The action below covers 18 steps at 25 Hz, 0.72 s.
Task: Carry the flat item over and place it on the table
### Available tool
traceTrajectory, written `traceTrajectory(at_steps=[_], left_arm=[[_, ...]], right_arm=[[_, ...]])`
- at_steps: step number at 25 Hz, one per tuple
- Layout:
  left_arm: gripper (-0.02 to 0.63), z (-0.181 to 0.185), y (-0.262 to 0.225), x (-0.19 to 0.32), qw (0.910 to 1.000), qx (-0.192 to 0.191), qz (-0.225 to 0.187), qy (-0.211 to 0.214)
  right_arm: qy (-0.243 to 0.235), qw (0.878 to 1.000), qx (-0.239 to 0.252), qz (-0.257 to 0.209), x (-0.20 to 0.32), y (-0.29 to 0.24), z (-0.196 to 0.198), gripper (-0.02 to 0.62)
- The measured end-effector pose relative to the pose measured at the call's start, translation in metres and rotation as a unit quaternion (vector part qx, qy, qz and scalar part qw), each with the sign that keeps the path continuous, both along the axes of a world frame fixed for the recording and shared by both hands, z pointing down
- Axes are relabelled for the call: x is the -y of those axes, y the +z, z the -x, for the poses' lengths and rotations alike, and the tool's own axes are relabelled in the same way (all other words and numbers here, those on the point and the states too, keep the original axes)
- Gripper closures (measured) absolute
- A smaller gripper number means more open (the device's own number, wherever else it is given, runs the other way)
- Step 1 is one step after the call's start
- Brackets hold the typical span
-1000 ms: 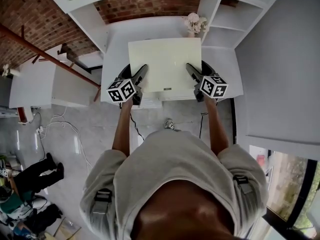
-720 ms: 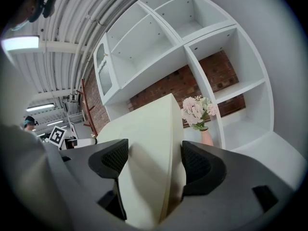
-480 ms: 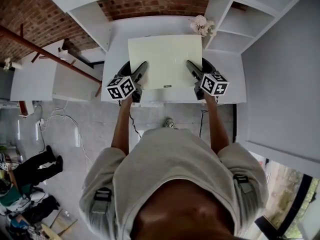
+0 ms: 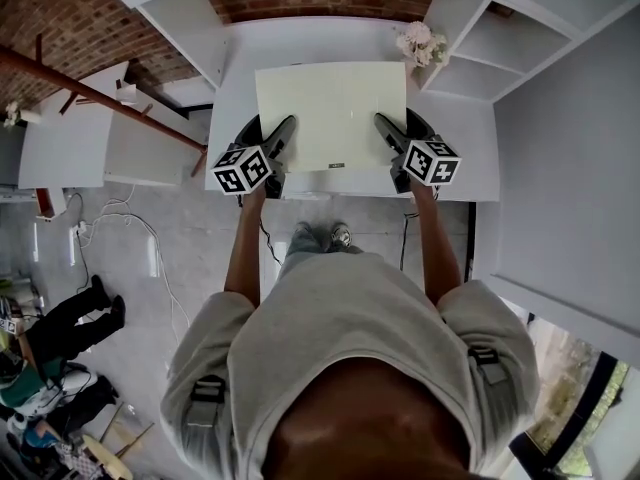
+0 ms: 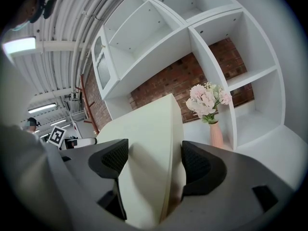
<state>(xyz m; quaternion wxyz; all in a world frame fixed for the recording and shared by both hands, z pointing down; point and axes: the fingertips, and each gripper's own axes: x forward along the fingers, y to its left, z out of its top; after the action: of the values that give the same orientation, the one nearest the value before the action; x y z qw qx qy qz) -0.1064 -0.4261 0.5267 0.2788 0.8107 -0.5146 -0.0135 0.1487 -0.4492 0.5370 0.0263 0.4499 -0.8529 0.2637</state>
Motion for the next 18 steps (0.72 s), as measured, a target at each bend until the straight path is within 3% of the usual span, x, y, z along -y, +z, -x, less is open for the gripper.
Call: traceTrajectory(at_steps=[18], left_arm=[[0.232, 0.032, 0.008, 0.025, 0.9996, -0.011, 0.007, 0.027]], right_arm=[[0.029, 0.999, -0.011, 0.008, 0.011, 0.002, 0.030, 0.229]])
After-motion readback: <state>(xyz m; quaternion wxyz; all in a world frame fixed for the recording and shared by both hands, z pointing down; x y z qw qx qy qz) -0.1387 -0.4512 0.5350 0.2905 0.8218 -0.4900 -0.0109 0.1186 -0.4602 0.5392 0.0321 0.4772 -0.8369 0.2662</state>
